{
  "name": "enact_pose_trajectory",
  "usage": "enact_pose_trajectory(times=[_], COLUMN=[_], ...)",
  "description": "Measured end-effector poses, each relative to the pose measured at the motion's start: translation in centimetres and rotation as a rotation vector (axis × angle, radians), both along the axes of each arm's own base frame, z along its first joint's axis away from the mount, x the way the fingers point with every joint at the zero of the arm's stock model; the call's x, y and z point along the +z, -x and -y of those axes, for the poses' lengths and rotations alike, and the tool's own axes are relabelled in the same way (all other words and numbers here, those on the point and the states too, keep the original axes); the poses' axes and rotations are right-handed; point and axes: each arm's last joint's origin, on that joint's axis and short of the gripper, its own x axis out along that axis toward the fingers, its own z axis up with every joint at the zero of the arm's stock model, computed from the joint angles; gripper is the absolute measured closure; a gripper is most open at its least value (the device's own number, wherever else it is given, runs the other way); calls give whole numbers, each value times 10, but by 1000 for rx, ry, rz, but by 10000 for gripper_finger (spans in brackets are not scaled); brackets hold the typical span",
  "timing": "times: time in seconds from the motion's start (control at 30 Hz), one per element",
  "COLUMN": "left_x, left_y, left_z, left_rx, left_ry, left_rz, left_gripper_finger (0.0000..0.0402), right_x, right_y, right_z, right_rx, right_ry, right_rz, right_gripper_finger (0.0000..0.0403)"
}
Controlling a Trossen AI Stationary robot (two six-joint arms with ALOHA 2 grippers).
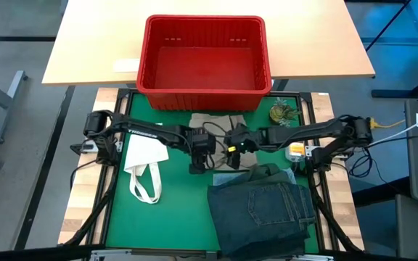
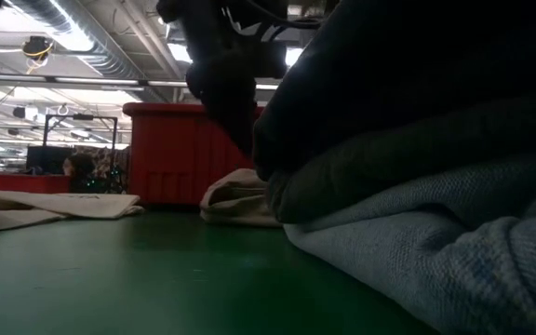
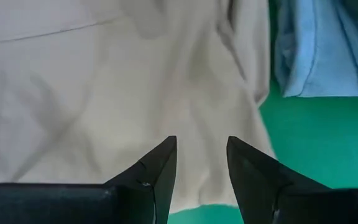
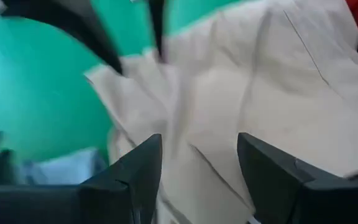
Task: Fold Laundry from Bin
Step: Fold the brown shorts
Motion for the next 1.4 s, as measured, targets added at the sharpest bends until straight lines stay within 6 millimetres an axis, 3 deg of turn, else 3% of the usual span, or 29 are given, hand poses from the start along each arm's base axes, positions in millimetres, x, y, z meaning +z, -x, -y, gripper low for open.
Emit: enact_pose_trajectory(times=[0.3,0.53,0.83,0.93,1.1,1.27,1.4], left_x=[-35,-65,-64,-58,-36,-6,14], left_y=[-13,-18,-17,-14,-7,2,9], left_z=[12,20,23,24,24,19,2], left_rx=[16,0,-10,-13,-12,15,99], left_ry=[18,11,11,18,16,-51,-167], left_rz=[-63,-141,-152,-147,-118,-44,15], left_gripper_finger=[264,264,264,264,264,264,264], right_x=[-34,-52,-67,-58,-19,21,43], right_y=[3,1,-2,0,-1,-4,-8], right_z=[0,-1,-2,-3,-2,1,7], right_rx=[-25,6,16,18,38,23,-42], right_ry=[-39,-108,-181,-189,-157,-41,119], right_rz=[-230,-300,-340,-355,-324,-276,-247], right_gripper_finger=[194,194,194,194,194,194,194])
